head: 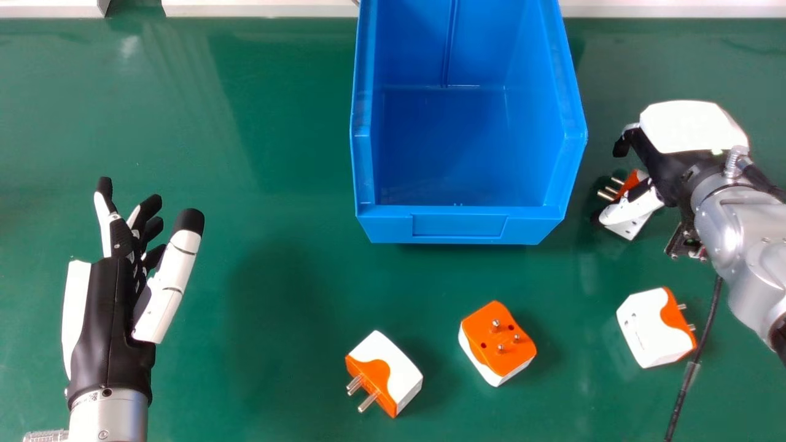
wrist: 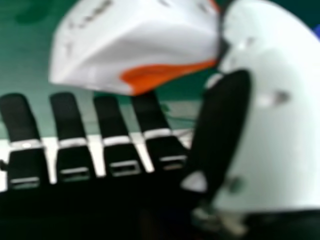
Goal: Pick all objects and put in blue box
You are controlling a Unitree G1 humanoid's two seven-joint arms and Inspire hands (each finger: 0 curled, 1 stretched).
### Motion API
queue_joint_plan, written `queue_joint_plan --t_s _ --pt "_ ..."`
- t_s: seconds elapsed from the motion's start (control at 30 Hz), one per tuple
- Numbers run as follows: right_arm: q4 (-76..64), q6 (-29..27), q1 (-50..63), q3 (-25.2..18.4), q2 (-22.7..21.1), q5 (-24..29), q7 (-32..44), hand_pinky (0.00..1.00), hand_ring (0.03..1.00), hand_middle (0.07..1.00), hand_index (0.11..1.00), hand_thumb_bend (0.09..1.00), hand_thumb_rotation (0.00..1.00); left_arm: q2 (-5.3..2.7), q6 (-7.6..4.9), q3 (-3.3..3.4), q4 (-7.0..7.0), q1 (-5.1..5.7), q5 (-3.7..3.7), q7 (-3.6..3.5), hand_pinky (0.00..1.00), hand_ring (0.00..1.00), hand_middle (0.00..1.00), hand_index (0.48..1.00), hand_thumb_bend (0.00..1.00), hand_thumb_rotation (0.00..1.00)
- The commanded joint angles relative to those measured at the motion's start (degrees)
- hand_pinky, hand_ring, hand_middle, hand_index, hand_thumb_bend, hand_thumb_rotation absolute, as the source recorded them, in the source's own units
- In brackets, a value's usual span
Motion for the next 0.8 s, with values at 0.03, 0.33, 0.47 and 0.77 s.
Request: queue_joint_plan --t_s 0.03,0.33,0.47,0.77 --pt "0.6 -0.5 -0.3 -0.8 -1.4 -0.4 -1.9 0.16 0.196 0.386 0.503 0.514 0.0 0.44 -0.09 0.5 -1.38 0.29 -0.43 -0.33 0.87 0.92 0.93 0.91 0.64 0.79" --pt "0.8 0.2 -0.5 -1.8 -1.0 0.5 -0.2 0.15 0.189 0.386 0.491 0.516 0.0 0.33 0.61 0.79 -1.77 0.05 -0.47 -0.59 0.87 0.92 0.93 0.911 0.64 0.79" --pt "-0.3 1.7 -0.1 -2.8 -0.8 1.7 3.0 0.1 0.138 0.461 0.484 0.524 0.0 0.31 0.4 0.79 -1.65 -0.04 -0.16 -0.49 0.87 0.92 0.93 0.911 0.65 0.79" --pt "-0.6 3.0 0.1 -3.0 -0.9 1.8 3.5 0.12 0.167 0.47 0.485 0.524 0.0 0.65 0.92 1.1 -2.07 0.08 -0.51 -1.12 0.87 0.92 0.93 0.911 0.65 0.79"
